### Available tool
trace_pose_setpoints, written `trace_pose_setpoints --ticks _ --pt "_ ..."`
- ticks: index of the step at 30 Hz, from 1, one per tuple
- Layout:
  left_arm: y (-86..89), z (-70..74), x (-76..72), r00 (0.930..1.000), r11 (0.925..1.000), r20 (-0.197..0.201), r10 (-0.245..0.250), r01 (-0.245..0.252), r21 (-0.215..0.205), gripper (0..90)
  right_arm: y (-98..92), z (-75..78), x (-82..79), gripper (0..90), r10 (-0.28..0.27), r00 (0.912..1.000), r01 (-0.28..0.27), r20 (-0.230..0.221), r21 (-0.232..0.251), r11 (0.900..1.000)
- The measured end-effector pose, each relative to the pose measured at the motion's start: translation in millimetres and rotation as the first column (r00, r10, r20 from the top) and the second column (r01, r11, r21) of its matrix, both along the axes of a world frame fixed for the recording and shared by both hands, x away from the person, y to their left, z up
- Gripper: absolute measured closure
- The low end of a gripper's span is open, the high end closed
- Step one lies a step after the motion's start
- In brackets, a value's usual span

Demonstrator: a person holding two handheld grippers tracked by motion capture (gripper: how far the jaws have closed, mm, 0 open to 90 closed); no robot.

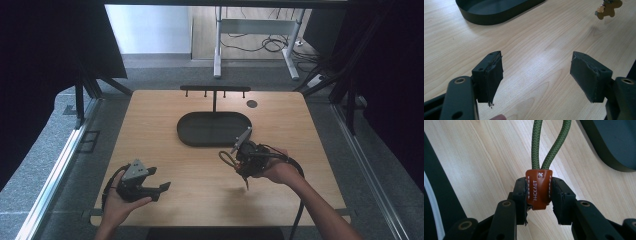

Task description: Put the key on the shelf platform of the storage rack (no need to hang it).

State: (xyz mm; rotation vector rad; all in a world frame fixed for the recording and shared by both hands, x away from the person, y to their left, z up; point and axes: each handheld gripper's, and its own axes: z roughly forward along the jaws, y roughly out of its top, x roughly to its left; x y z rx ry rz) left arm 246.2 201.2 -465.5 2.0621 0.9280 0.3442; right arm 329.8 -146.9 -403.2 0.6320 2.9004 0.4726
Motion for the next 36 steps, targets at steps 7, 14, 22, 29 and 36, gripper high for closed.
trace_pose_setpoints --ticks 7,14,22,29,36 --pt "-1.5 -0.8 0.2 1.0 1.0 -0.002 -0.004 0.004 0.004 26.6 -0.8 10.3 1.9 67.1 0.005 1.0 -0.005 0.004 0.008 1.0" --pt "-0.5 -0.7 0.4 1.0 1.0 -0.002 -0.002 0.002 0.003 26.6 -0.2 17.3 5.8 67.1 0.003 0.9999 -0.004 0.013 0.005 1.0" --pt "-0.3 -1.2 0.8 1.0 1.0 -0.002 -0.002 0.002 0.005 26.6 1.1 22.6 12.0 67.1 0.001 0.9998 -0.002 0.021 0.006 1.0" --pt "-0.4 -1.2 0.8 1.0 1.0 -0.002 -0.003 0.003 0.005 26.6 2.0 26.0 16.5 67.1 -0.003 0.9996 0.003 0.028 0.007 1.0" --pt "-0.8 -1.3 0.9 1.0 1.0 -0.001 -0.003 0.003 0.004 26.6 4.9 31.4 23.0 67.1 0.003 0.9996 -0.003 0.028 0.002 1.0"
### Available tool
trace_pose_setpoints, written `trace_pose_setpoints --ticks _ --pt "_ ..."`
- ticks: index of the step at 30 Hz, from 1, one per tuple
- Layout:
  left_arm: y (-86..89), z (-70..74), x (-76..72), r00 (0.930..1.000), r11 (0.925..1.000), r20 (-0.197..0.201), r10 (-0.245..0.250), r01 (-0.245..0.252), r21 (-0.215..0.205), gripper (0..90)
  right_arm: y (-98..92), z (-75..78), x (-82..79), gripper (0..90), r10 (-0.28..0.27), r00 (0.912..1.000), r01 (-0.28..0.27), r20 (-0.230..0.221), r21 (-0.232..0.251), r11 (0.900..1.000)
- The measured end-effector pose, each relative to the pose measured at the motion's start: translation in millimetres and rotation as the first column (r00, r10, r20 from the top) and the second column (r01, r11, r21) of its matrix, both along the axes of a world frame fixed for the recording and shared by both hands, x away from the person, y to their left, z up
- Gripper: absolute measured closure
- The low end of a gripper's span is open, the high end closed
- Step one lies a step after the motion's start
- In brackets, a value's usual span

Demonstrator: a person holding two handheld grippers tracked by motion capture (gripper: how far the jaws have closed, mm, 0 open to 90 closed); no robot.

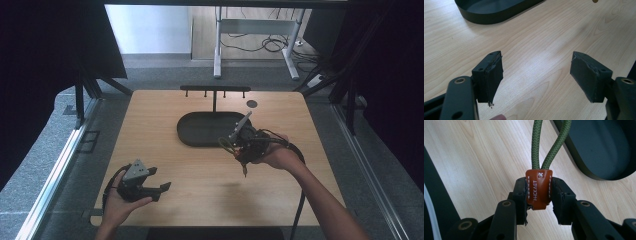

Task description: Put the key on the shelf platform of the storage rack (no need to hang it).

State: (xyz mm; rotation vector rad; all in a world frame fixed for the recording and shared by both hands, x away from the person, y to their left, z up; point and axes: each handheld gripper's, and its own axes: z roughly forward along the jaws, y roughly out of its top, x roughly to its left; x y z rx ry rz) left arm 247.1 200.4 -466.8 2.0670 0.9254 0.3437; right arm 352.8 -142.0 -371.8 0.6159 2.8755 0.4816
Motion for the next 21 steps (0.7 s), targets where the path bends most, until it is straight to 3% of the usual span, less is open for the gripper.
trace_pose_setpoints --ticks 21 --pt "0.9 0.2 0.1 1.0 1.0 -0.002 0.0 -0.001 -0.004 26.6 5.0 4.3 20.7 67.1 -0.003 0.9999 0.003 -0.01 -0.022 1.0"
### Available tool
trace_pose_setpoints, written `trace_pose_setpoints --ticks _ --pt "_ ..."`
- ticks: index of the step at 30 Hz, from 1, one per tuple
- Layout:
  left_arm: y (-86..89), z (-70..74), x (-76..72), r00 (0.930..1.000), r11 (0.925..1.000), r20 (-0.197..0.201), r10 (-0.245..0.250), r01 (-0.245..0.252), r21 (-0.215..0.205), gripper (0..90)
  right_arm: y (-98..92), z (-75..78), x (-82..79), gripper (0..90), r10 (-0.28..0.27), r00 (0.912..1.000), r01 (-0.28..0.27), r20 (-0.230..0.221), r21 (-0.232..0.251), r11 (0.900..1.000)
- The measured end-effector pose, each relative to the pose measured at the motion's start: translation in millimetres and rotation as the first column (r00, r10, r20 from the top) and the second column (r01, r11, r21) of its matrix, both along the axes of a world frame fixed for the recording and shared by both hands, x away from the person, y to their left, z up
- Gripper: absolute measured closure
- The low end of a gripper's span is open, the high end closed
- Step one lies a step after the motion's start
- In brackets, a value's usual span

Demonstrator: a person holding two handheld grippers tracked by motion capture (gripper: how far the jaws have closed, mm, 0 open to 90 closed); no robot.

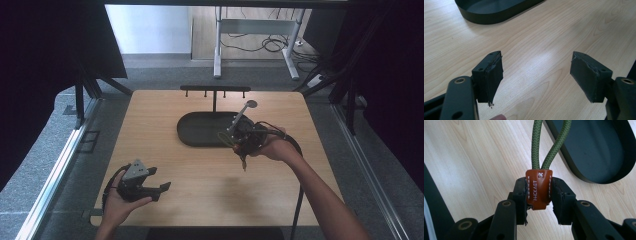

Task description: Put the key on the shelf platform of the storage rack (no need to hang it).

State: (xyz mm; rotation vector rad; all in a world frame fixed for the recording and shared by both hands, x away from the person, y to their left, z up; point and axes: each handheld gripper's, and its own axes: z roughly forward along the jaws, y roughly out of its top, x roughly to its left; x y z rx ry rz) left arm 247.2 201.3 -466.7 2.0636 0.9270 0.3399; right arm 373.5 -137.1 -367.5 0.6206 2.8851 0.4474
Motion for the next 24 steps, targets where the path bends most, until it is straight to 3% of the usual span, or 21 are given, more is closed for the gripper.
trace_pose_setpoints --ticks 6,16,24 --pt "0.8 0.2 0.0 1.0 1.0 0.002 0.004 -0.004 -0.001 26.6 0.7 -0.3 9.1 67.1 -0.012 0.9999 0.012 -0.001 -0.002 1.0" --pt "2.5 0.5 0.2 1.0 1.0 0.003 0.006 -0.006 -0.002 26.6 7.1 -5.3 29.9 67.1 -0.033 0.9995 0.032 -0.002 -0.045 0.998" --pt "2.3 -0.6 1.1 1.0 1.0 0.002 0.003 -0.003 -0.002 26.6 8.3 -3.5 50.4 67.1 -0.048 0.9989 0.048 0.003 -0.029 0.998"
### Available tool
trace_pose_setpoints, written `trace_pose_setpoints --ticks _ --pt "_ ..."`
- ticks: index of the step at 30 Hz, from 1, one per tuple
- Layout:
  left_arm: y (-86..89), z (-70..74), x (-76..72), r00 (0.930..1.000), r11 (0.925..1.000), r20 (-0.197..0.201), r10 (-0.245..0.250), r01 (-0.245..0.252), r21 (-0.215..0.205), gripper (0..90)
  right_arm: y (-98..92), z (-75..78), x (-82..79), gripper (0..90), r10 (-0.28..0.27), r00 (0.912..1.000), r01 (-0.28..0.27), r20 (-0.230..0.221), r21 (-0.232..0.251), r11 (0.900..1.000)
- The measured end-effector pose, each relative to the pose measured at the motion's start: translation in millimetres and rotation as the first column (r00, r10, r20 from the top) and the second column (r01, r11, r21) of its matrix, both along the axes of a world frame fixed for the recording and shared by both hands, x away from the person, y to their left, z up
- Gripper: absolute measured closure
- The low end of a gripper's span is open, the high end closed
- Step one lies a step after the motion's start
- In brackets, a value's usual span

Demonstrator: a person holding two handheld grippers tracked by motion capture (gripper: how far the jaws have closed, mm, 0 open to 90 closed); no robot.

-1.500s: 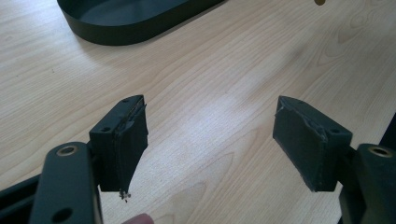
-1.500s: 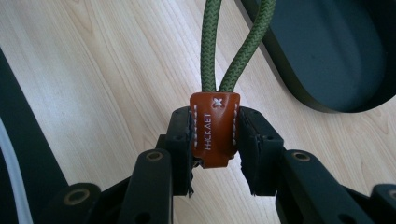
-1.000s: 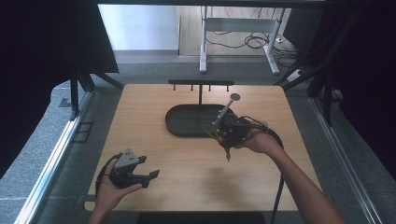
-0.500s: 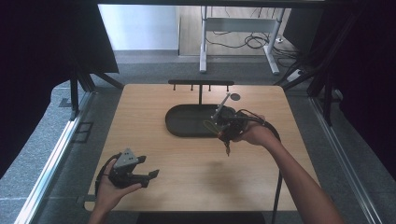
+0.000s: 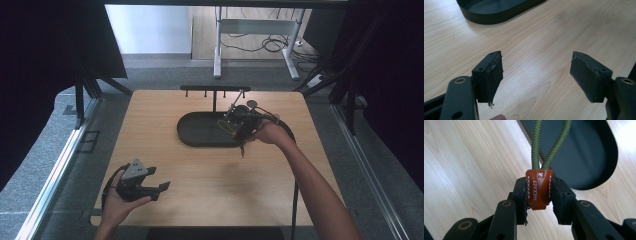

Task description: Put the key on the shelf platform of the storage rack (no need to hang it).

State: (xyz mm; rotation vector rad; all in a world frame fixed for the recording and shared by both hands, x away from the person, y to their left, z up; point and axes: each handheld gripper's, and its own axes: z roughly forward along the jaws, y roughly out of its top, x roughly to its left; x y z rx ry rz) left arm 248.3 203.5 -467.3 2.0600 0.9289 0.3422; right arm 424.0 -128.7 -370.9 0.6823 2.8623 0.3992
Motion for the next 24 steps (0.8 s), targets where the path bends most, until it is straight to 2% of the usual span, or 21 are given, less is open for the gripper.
trace_pose_setpoints --ticks 7,9,24 --pt "-0.2 -0.8 -0.1 1.0 1.0 -0.004 0.001 -0.001 0.001 26.6 8.9 2.4 12.5 67.1 -0.003 1.0 0.003 -0.002 -0.006 1.0" --pt "-2.3 -1.1 -0.2 1.0 1.0 -0.004 -0.005 0.005 0.005 26.6 11.7 2.2 17.6 67.1 -0.02 0.9998 0.02 -0.005 -0.002 1.0" --pt "-4.9 -1.0 -0.4 0.9998 0.9998 -0.004 -0.017 0.017 0.006 26.6 14.3 -3.9 45.7 67.0 -0.036 0.9993 0.036 0.011 -0.016 0.999"
